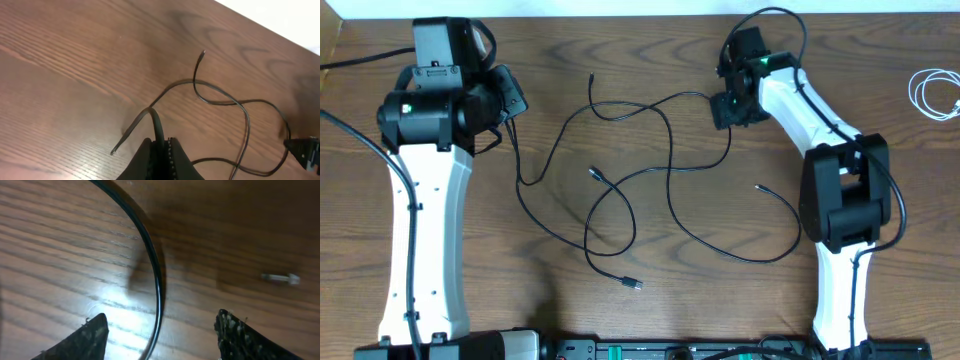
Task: Untangle cables
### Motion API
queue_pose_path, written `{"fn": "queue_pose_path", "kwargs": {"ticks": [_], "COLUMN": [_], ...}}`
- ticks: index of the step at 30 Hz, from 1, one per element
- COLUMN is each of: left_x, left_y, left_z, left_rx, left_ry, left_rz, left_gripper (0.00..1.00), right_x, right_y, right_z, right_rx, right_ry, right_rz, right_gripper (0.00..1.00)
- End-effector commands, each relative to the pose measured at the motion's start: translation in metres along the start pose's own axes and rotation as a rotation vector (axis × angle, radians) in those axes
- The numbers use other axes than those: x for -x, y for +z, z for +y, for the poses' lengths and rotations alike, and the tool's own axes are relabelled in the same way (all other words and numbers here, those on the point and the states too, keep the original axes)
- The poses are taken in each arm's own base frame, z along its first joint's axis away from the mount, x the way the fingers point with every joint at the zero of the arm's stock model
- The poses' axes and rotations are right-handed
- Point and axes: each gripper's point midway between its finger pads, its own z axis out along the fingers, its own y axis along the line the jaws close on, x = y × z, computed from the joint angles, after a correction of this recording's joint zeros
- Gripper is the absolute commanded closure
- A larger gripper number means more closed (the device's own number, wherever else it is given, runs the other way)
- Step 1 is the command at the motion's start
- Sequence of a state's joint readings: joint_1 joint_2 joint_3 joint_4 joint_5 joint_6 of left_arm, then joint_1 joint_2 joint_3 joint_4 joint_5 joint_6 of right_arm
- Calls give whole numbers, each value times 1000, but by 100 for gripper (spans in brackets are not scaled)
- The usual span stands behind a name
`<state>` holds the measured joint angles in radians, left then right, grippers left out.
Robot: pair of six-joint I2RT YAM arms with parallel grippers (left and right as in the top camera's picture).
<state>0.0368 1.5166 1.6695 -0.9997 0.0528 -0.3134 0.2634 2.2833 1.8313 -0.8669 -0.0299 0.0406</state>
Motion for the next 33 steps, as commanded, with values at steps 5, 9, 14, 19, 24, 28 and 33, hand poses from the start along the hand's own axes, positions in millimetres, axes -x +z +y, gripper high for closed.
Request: {"fn": "queue_pose_path", "kwargs": {"ticks": [5,9,14,19,24,28,33], "left_x": [-4,-6,-8,-8,-8,-8,-8], "left_y": [3,3,3,4,4,4,4], "left_z": [4,5,5,5,5,5,4], "left_rx": [18,22,24,25,25,25,16], "left_ry": [9,8,8,8,8,8,4], "left_rz": [21,30,37,38,39,39,42], "left_gripper": [93,93,92,93,93,92,93], "right_x": [-12,-15,-27,-40,-46,-48,-49], "right_y": [23,23,22,26,28,29,31], "right_z": [7,6,5,4,3,2,1], "right_rx": [8,7,4,-2,-3,-4,-3], "right_ry": [-32,-30,-49,-59,-56,-55,-52], "right_rz": [52,64,115,167,193,199,199], "right_gripper": [42,46,50,53,55,56,63]}}
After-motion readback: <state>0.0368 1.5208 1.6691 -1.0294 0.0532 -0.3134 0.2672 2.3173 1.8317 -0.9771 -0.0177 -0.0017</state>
